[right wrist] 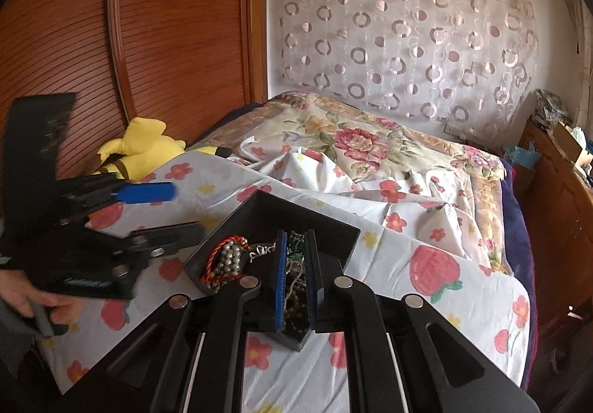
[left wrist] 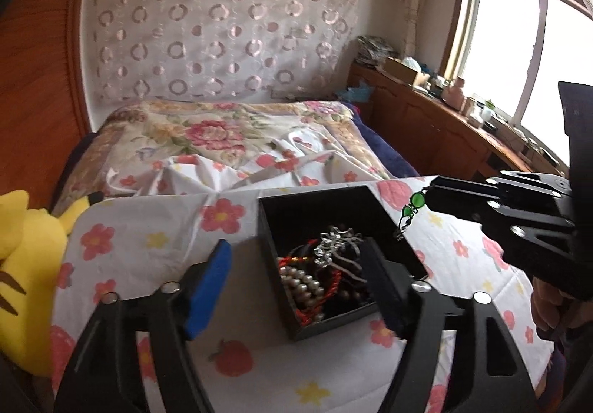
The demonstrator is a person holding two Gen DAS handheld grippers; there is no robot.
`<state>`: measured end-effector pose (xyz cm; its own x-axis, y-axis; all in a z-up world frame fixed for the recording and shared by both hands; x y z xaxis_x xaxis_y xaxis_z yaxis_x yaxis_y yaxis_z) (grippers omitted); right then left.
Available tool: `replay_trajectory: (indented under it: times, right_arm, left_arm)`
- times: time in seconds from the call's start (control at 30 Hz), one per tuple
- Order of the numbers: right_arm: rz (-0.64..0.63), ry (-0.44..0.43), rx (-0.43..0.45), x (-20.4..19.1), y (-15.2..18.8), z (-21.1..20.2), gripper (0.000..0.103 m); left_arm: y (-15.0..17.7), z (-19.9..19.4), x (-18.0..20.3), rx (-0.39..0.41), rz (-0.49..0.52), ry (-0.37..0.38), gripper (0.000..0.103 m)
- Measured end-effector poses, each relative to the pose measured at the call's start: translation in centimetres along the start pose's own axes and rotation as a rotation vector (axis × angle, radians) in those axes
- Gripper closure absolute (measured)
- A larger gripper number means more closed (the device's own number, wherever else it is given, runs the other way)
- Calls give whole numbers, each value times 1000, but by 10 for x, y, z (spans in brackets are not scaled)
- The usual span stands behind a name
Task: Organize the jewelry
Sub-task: 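Open both grippers over the box and withdraw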
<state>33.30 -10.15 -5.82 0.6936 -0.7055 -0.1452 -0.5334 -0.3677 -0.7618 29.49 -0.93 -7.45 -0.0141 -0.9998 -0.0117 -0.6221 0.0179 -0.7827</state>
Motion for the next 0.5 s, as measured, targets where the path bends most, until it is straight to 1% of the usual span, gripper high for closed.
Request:
replay_trajectory:
  times: [0.03,0.07,0.1,0.2,0.27,0.33,0.4,0.47,0.5]
  right_arm:
    - [3,3,0,2,0,3,91]
    - [6,7,2,2,0,5,91]
    - [8,10,1,3,0,7,85]
    - [16,16,4,3,2,7,82]
    - [21,23,15,2,3,3,82]
    - [27,32,36,-2,7,-6,76]
    - [32,42,70,-8,12,-20,63]
    - [41,52,99,-13,17,-31,59]
    - [48,54,113,-15,20,-37,55]
  left_arm:
    - [1,-3,-3,7,-3,-11,28]
    - [2,-5,-6,12,-4,-23,20]
    - [3,-7,-9,18,-5,-32,15]
    - [5,-21,-18,58,-10,-68,8]
    - [7,-29,-23,74,-18,-77,8]
    - [10,-39,-26,91,-27,-80,8]
    - [14,-51,-27,111,-29,-89,8]
    - [20,-61,-25,124,-17,-99,8]
    - [21,-65,-23,129,-11,-103,8]
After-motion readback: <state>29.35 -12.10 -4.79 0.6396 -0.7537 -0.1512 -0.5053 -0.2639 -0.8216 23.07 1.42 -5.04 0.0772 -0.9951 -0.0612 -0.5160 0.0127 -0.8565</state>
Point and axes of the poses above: each gripper's, at about its wrist camera, not at the fingertips, and z roughly the way its jaws point, x to its right, y to its underside, the point moved 8 cm from there along z, roughly the way its jaws point, and after that the axes turned 14 degrees about -y, right-handed, at the moved point
